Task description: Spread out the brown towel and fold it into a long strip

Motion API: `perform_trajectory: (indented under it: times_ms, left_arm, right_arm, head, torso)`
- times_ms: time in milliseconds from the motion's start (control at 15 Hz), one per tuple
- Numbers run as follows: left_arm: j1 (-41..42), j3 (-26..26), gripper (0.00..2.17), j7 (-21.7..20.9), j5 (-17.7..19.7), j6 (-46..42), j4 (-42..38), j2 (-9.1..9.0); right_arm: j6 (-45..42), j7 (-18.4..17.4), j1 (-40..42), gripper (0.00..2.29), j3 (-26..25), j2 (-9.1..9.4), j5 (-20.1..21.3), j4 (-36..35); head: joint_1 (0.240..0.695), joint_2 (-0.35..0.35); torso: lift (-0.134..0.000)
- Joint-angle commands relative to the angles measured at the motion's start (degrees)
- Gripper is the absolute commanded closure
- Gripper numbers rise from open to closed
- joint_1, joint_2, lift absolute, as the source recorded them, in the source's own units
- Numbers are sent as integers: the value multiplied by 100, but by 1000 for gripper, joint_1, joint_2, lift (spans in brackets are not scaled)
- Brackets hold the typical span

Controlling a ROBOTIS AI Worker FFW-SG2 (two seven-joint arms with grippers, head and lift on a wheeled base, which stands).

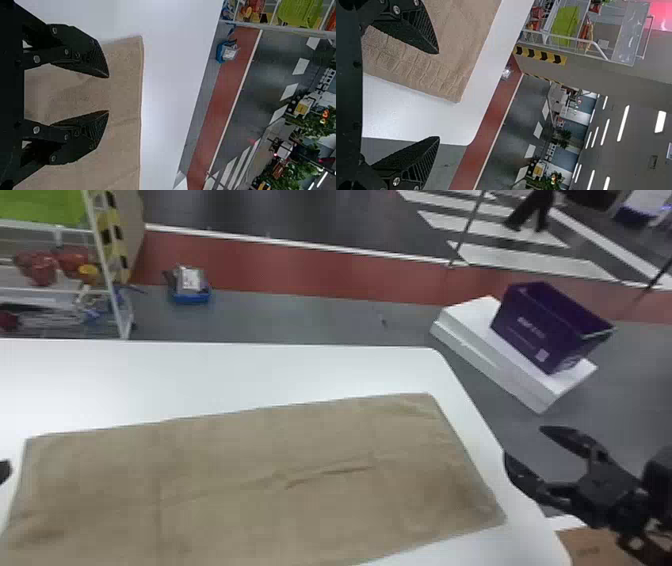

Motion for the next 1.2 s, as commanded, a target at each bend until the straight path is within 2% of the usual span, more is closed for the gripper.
perform_trajectory:
  times_ms: [0, 133, 333, 467, 533, 667, 733, 867, 933, 1067, 1133]
  left_arm:
    - [138, -66, 532, 0, -303, 59, 8, 53]
    - [182, -101, 532, 0, -426, 59, -10, 44]
    - [270, -171, 535, 0, -338, 59, -89, -8]
    - [402, -171, 545, -9, -75, 59, -63, -35]
    - [472, -197, 680, -9, 13, 59, -45, -44]
    - [631, -233, 711, -79, -4, 59, -71, -26]
    - [639, -224, 1018, -79, -39, 59, -89, -17]
    - [674, -215, 1642, -79, -154, 59, -194, 35]
    - [718, -197, 1727, -88, -154, 59, -291, 44]
    - [841, -268, 1730, -79, -206, 59, -397, 44]
    - [841, -408, 1730, -79, -373, 59, -476, 44]
  right_arm:
    - [17, 1, -6, 127, 65, 44, 0, -78]
    - [17, 1, 2, 127, 65, 88, 0, -140]
    - [0, 9, 108, 130, 12, 96, -17, -175]
    - [0, 27, 178, 130, -76, 105, -149, -227]
    - [0, 62, 196, 140, -102, 105, -149, -245]
    - [-53, 141, 284, 424, -129, 79, -114, -280]
    - [-53, 229, 301, 680, -129, 53, -53, -271]
    - [88, 291, 310, 1531, -173, -18, 0, -315]
    - [158, 291, 310, 1652, -181, -71, 53, -307]
    - [193, 291, 266, 1649, -164, -97, 114, -254]
    - [211, 282, 249, 1649, -164, -106, 114, -236]
  head:
    - [695, -255]
    - [695, -229]
    - [695, -217]
    - [695, -225]
    - [695, -246]
    - [695, -267]
    - [695, -285]
    - [695, -286]
    - [695, -283]
    - [695, -285]
    - [695, -293]
  torso:
    - [-123]
    - [-123]
    - [-123]
    - [-123]
    - [-123]
    - [-123]
    - [-123]
    - [-123]
    - [-123]
    - [-123]
    - [-123]
